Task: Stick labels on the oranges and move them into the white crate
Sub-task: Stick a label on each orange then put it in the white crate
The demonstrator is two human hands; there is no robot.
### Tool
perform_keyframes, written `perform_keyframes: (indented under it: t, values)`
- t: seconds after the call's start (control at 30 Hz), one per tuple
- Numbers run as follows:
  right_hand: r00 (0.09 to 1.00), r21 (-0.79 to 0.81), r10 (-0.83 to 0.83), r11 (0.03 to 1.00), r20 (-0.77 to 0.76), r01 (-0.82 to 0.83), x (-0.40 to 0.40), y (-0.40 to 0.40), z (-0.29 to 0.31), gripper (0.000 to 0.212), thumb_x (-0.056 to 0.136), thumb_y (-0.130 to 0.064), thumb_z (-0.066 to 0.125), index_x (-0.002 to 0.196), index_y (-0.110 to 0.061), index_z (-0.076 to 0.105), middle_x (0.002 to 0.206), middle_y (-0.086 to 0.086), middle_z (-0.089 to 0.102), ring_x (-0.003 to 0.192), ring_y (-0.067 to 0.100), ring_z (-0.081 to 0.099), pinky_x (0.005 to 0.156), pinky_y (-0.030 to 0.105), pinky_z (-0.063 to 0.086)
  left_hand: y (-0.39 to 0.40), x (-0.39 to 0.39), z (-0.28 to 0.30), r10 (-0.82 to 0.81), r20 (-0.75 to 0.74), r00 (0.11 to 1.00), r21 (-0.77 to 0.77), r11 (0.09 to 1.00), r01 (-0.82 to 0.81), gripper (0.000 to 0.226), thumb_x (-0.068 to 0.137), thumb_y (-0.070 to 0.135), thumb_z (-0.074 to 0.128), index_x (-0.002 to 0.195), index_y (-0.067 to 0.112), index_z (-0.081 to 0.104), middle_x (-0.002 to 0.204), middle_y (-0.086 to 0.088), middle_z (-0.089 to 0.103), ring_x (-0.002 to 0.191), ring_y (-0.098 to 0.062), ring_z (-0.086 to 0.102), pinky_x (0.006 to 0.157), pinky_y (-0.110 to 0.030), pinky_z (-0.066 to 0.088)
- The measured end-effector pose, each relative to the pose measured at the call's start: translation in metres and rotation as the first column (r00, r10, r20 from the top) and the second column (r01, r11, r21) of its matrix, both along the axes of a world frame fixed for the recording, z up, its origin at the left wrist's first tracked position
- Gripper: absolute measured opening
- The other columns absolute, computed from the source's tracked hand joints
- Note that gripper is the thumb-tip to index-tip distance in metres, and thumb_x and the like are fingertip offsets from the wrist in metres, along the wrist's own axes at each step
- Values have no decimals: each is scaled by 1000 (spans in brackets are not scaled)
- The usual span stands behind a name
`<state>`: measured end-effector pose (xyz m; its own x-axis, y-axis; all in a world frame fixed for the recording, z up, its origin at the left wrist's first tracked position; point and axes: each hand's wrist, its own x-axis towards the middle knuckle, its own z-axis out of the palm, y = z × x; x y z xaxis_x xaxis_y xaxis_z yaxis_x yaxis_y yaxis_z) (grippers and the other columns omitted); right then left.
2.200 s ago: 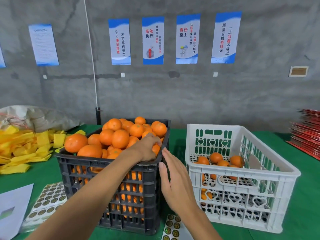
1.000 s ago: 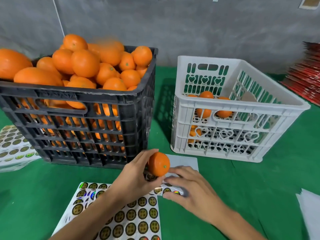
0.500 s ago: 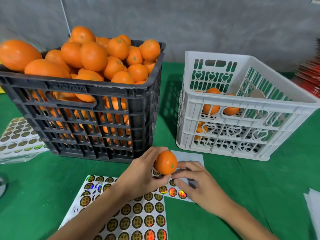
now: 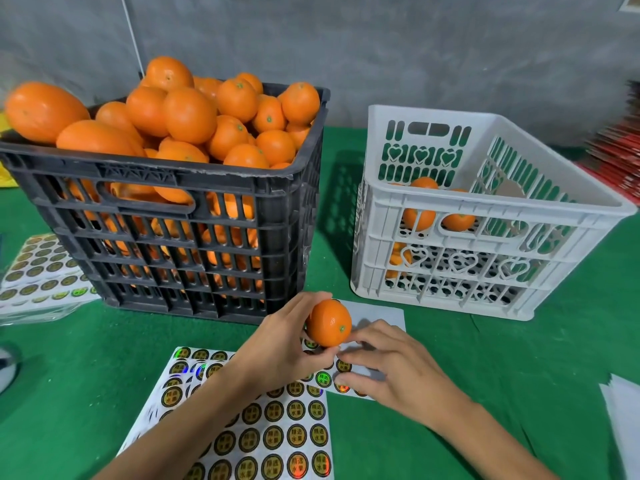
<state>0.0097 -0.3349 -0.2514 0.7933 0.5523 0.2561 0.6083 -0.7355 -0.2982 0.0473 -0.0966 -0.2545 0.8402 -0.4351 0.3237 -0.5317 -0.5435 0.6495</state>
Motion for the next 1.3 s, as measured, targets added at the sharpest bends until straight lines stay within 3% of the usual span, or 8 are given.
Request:
perform_keyframes:
  t: [0.1, 0.27, 0.4, 0.57, 0.8, 0.93, 1.3]
  values:
    - [999, 17, -13, 1000, -44, 14, -2, -1, -1, 57, 88, -78, 54, 123, -37, 73, 131, -23, 58, 120, -1, 44, 102, 29, 46, 0, 0, 0, 7, -3, 1000, -3, 1000, -7, 73, 82, 55, 76, 144, 39, 42, 139, 24, 47, 115, -5, 61, 89, -29, 59]
    - [998, 121, 9, 993, -69, -1, -3, 2, -6, 45, 89, -69, 62, 117, -37, 75, 125, -30, 57, 115, -3, 47, 99, 29, 46, 0, -3, 1, 2, -13, 1000, -30, 1000, -2, 73, 82, 51, 79, 143, 39, 42, 138, 24, 48, 113, -4, 62, 87, -26, 59]
    - [983, 290, 5, 956, -184, 50, 1, 2, -9, 28, 90, -58, 70, 110, -40, 78, 118, -29, 61, 114, 5, 53, 99, 31, 44, 0, -4, 1, -8, -24, 1000, -33, 999, 7, 72, 81, 51, 79, 143, 39, 43, 137, 24, 49, 114, -4, 61, 89, -27, 58]
    - [939, 422, 32, 898, -344, 123, 1, 3, -9, 23, 90, -56, 70, 105, -41, 79, 117, -21, 66, 116, 13, 55, 98, 40, 48, 0, -4, 3, -22, -14, 1000, -12, 1000, 21, 73, 82, 51, 80, 143, 39, 42, 137, 24, 49, 113, -4, 61, 88, -27, 58]
    - [881, 459, 27, 861, -473, 220, 0, 5, -3, 12, 91, -42, 74, 98, -35, 81, 118, -19, 67, 119, 8, 54, 98, 33, 49, 1, -4, 2, -30, -12, 999, 4, 1000, 30, 73, 81, 52, 80, 143, 40, 42, 138, 25, 48, 109, -5, 63, 87, -27, 57]
    - [845, 480, 34, 835, -534, 270, 0, 7, 0, 5, 91, -30, 77, 93, -29, 82, 116, -17, 68, 120, 10, 55, 99, 40, 50, 1, -3, 2, -35, -14, 999, 9, 999, 35, 74, 81, 53, 78, 144, 38, 42, 139, 24, 48, 111, -5, 62, 87, -25, 57]
    - [817, 449, -42, 819, -575, 358, -2, 17, 5, 14, 91, -22, 75, 79, -26, 79, 110, -19, 68, 115, 10, 56, 103, 42, 46, 3, -2, -1, -28, 1, 1000, 39, 999, 28, 74, 80, 57, 76, 142, 46, 38, 138, 29, 46, 109, -7, 63, 87, -28, 58]
